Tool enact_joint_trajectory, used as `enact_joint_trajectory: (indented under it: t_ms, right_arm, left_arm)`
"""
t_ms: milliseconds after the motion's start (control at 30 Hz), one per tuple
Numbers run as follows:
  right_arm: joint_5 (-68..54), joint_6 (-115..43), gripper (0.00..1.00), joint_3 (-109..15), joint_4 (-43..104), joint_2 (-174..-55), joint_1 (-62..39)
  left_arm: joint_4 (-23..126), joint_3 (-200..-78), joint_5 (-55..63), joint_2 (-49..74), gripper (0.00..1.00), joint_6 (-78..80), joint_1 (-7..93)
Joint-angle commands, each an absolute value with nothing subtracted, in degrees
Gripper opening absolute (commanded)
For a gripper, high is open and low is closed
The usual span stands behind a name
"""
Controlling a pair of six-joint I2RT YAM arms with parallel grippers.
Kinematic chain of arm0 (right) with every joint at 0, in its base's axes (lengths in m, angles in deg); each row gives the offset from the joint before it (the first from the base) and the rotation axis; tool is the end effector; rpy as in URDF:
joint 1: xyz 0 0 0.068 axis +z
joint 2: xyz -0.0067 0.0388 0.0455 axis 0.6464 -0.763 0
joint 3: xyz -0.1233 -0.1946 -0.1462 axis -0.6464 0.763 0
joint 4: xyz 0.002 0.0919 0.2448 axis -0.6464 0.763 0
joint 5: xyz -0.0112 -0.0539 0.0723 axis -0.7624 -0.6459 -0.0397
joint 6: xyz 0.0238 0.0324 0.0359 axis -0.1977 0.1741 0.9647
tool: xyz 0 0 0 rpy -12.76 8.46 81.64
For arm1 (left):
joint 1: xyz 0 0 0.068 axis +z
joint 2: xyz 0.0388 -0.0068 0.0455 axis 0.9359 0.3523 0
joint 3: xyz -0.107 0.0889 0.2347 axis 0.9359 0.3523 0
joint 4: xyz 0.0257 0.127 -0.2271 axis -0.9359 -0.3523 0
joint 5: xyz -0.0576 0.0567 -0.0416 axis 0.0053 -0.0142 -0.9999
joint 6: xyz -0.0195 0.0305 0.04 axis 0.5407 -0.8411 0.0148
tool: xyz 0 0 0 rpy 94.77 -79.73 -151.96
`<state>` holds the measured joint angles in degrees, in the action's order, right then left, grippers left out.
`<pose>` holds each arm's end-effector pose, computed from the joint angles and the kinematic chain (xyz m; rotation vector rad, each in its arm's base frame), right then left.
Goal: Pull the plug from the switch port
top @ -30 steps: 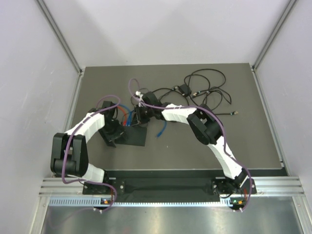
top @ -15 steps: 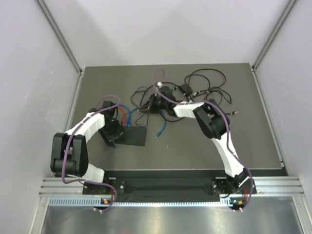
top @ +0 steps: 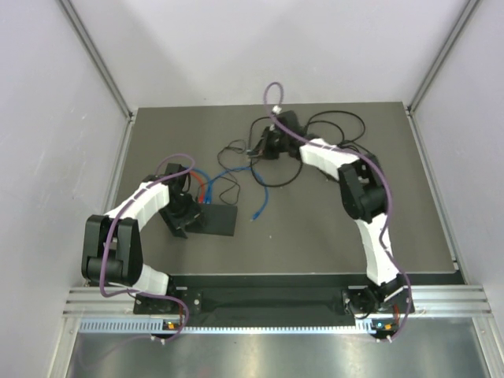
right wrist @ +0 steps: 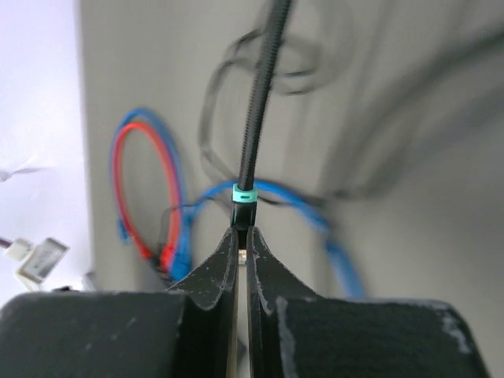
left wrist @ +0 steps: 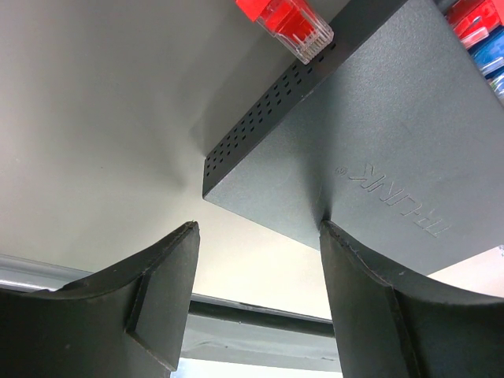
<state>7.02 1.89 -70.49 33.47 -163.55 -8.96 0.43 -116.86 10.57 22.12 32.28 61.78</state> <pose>0.4363 0.2813 0.1819 0.0287 2.3651 1.1274 0.2410 -0.0332 0.1768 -0.9195 2.9141 -0.1055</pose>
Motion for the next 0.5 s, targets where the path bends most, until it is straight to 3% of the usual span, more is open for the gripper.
enact_joint_trajectory:
  t_ms: [0, 133, 333, 467]
  right_arm:
    - [2.6, -8.7, 0.0, -72.5, 48.0, -155.0, -18.2]
    - [0.4, -12.8, 0.0, -67.7, 51.7, -151.2, -25.9]
    - [2.6, -19.2, 0.13, -69.4, 59.1, -153.8, -28.0]
    - [-0.4, -22.0, 0.44, -68.3, 60.1, -150.7, -25.3]
  left_arm:
    - [-6.2, -113.1, 16.9, 23.7, 0.67, 30.2, 61.3]
    - [-6.2, -113.0, 16.6, 23.0, 0.67, 30.2, 61.3]
    - [-4.8, -112.9, 14.7, 21.3, 0.67, 29.5, 61.3]
    - [-4.2, -112.6, 13.0, 18.0, 0.67, 29.0, 61.3]
